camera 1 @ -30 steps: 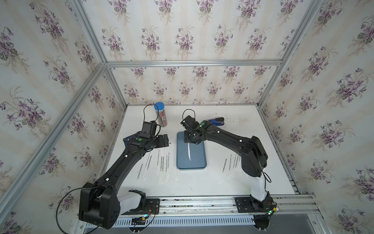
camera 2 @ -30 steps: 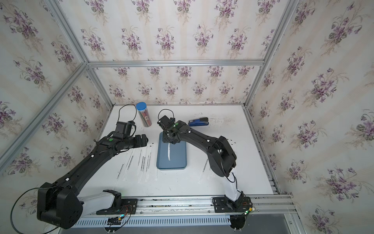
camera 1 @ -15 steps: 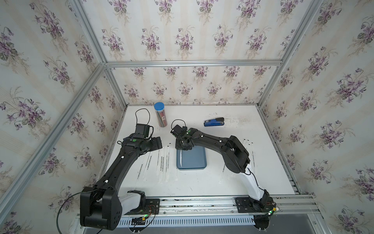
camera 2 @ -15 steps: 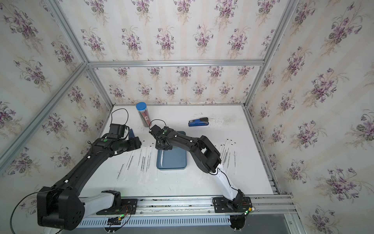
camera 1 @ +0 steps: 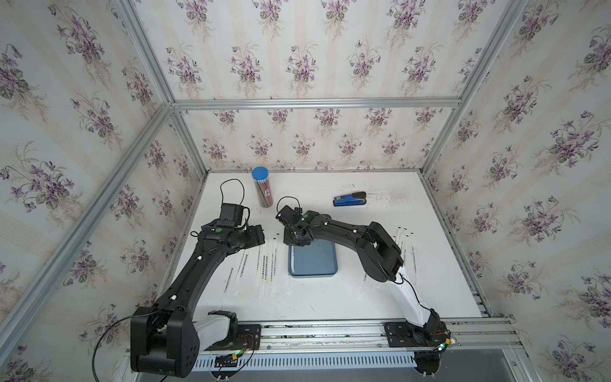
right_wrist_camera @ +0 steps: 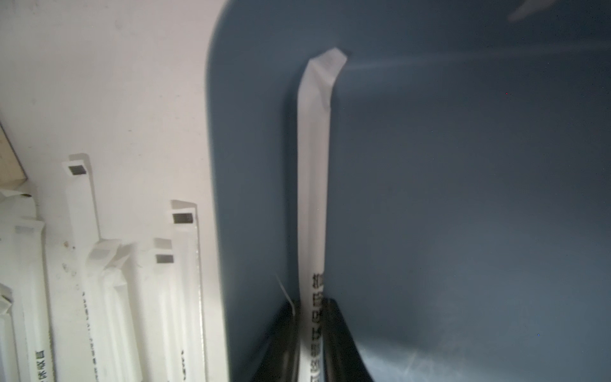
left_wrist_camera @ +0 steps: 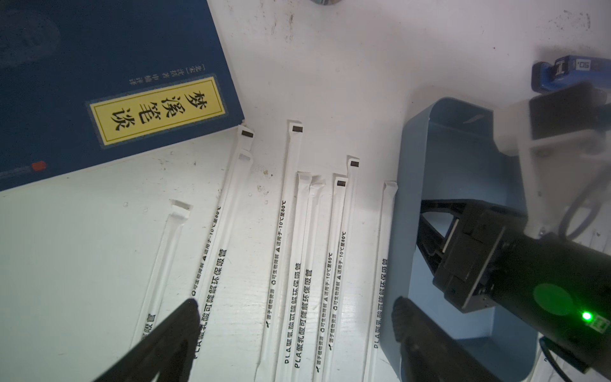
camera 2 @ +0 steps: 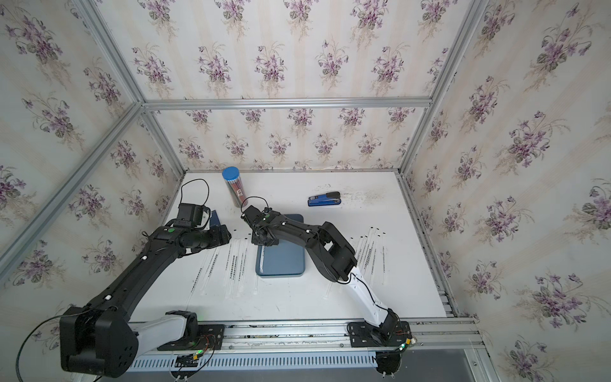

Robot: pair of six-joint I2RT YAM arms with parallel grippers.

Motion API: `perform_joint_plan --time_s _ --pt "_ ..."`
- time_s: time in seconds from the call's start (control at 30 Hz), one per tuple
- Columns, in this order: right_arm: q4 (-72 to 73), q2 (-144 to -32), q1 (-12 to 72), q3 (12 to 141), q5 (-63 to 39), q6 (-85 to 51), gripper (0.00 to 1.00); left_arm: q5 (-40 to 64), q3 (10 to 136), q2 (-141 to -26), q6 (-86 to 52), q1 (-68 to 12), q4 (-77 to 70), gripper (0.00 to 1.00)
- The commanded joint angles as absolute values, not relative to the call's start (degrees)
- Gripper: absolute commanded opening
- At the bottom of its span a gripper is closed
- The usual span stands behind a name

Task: Put the straws into the storage box
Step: Place the straw in the storage box.

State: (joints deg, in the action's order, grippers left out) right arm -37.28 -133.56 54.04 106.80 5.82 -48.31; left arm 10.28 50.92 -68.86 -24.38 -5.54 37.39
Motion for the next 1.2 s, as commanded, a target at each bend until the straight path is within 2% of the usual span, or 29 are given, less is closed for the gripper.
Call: perform_joint_plan --time_s 0.0,0.13,0.2,0.33,0.47,0.8,0.97,1.17 --pt "-40.01 -133.46 54.11 106.59 6.52 -47.68 0.27 10.28 51.64 -68.98 -24.35 -5.5 36.87 0.91" --pt "-39.55 -131.81 53.97 106.64 5.53 -45.96 0.42 7.94 52.18 -69.89 -24.23 -4.83 38.14 0.89" --pt "-39.71 -130.48 53.71 106.79 4.97 -45.32 0.44 7.1 51.74 -70.74 -24.87 -3.49 38.17 0.86" --pt "-40.16 -126.33 52.7 106.35 3.88 -43.95 0.46 6.94 51.09 -74.92 -24.78 -1.66 38.31 0.7" --pt "-39.37 -121.62 52.26 104.08 5.86 -42.66 0.46 9.6 51.15 -79.72 -24.5 -1.67 38.71 0.5" --pt "-37.19 -116.33 52.12 99.96 9.9 -41.48 0.46 3.3 49.64 -82.74 -27.31 -2.33 42.23 0.44" --pt "-36.32 -115.69 52.12 98.99 9.87 -41.0 0.45 -2.57 46.81 -82.15 -30.28 -0.08 41.84 0.46" --pt "-35.7 -115.05 52.14 97.88 10.54 -40.43 0.45 -3.11 46.53 -77.47 -29.61 2.59 40.13 0.5"
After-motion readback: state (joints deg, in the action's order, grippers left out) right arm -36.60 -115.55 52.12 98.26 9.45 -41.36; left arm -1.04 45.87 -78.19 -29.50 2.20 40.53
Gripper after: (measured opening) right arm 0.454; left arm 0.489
